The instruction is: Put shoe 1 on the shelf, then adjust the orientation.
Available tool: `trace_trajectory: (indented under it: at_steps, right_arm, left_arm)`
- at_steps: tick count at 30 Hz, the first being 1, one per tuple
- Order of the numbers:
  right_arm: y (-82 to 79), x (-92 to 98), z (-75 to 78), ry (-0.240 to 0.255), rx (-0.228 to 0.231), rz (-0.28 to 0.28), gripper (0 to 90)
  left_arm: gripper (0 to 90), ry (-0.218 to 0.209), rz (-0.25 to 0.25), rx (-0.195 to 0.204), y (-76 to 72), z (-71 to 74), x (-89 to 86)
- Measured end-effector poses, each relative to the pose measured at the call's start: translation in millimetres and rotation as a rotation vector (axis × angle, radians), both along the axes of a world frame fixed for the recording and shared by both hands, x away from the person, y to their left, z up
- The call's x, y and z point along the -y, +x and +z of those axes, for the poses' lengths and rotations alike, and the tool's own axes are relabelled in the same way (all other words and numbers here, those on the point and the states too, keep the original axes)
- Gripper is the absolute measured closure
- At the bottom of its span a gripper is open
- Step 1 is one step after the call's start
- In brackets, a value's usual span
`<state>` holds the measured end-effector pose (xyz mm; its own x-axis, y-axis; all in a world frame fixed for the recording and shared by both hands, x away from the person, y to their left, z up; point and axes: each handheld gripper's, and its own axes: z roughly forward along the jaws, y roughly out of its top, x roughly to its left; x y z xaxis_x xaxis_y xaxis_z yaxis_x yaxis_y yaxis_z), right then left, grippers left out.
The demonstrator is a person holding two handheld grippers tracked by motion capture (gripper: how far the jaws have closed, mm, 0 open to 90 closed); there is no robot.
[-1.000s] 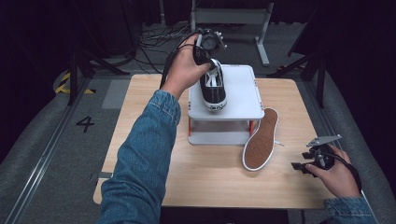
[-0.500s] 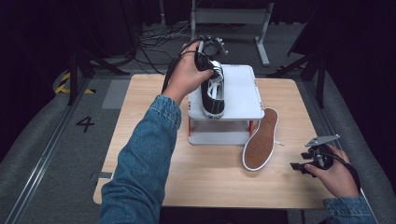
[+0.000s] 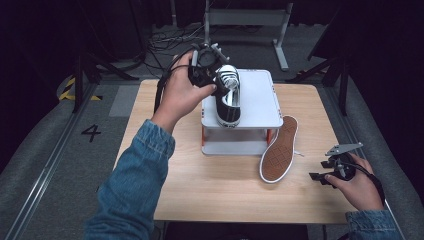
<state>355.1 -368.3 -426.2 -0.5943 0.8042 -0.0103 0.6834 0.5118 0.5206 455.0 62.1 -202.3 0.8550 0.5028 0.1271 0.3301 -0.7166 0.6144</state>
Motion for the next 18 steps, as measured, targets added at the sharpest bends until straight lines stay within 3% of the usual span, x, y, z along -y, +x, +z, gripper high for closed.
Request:
trace_trajectory:
  at_steps: [1, 3, 8, 9, 11, 15, 18]
  right_arm:
    - [-0.1, -1.3, 0.7, -0.003, 0.001, 0.003, 33.1]
    - [0.0, -1.7, 1.0, -0.002, 0.001, 0.003, 33.1]
    - [0.3, -3.7, 3.3, -0.002, 0.008, 0.004, 33.1]
    - [1.2, -3.7, 3.9, -0.003, 0.009, 0.004, 33.1]
    - [2.7, -5.3, 4.9, -0.002, 0.013, 0.004, 33.1]
    - [5.6, -8.8, 3.1, -0.006, 0.007, 0.019, 33.1]
    - [7.0, -9.7, 2.3, -0.005, 0.006, 0.025, 33.2]
  left_arm:
    - [32.8, 0.011, -0.02, -0.011, -15.3, -6.5, -3.1]
    - [33.0, 0.011, -0.023, -0.023, -22.5, -10.9, -4.3]
    - [34.7, -0.015, -0.019, -0.088, -44.5, -42.0, -8.3]
    - [40.0, -0.02, -0.031, -0.104, -45.8, -47.4, -7.7]
    - [41.4, -0.039, -0.053, -0.14, -48.2, -63.6, -4.8]
    - [54.0, -0.059, -0.048, -0.141, -44.6, -85.2, 2.6]
    - [64.2, -0.1, -0.033, -0.144, -40.5, -91.3, 6.0]
